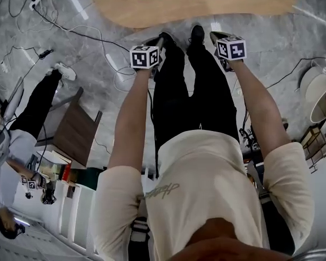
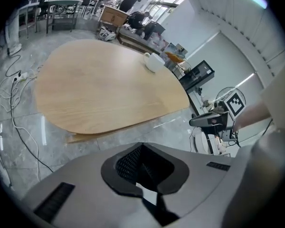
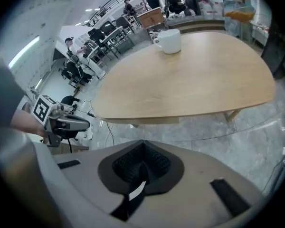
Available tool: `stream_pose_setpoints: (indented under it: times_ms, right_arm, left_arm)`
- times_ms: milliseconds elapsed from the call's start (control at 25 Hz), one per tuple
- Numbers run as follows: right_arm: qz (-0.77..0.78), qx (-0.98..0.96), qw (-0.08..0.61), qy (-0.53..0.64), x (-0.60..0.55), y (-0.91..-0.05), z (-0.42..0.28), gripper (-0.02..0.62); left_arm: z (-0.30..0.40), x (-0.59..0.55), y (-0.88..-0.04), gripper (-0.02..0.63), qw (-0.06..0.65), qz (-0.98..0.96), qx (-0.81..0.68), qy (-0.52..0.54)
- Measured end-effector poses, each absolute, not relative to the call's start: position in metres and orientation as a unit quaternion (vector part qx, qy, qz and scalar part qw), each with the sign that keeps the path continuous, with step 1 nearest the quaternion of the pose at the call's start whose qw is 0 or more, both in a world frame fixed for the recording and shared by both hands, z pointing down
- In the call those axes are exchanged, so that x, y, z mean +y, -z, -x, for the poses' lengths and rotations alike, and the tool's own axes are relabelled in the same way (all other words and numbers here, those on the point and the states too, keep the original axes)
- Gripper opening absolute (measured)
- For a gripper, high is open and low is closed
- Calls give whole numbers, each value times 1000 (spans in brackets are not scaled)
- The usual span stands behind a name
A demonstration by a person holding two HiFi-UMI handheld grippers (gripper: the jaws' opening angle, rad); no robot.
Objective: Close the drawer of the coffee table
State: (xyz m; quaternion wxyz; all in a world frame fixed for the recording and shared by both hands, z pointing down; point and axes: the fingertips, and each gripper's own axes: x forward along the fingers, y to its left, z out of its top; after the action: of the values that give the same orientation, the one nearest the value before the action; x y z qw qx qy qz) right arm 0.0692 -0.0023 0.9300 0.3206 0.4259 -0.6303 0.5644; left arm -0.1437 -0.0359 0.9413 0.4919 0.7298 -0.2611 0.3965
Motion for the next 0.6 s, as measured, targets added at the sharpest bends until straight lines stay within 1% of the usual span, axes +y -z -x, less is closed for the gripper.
stream_pose_setpoints:
  times_ms: [160, 360, 600]
  right_arm:
    - [-453, -623, 312, -557, 1, -886, -97, -5]
    - [-460, -637, 280, -551, 11, -819, -107, -5]
    - [-422, -720, 231, -500, 10, -729, -87, -5]
  left_arm:
    - [142, -41, -890, 5, 461, -748, -247, -408]
    - [149, -25, -827, 5, 422, -763, -227, -433]
    - [138, 5, -742, 5, 385, -788, -206, -434]
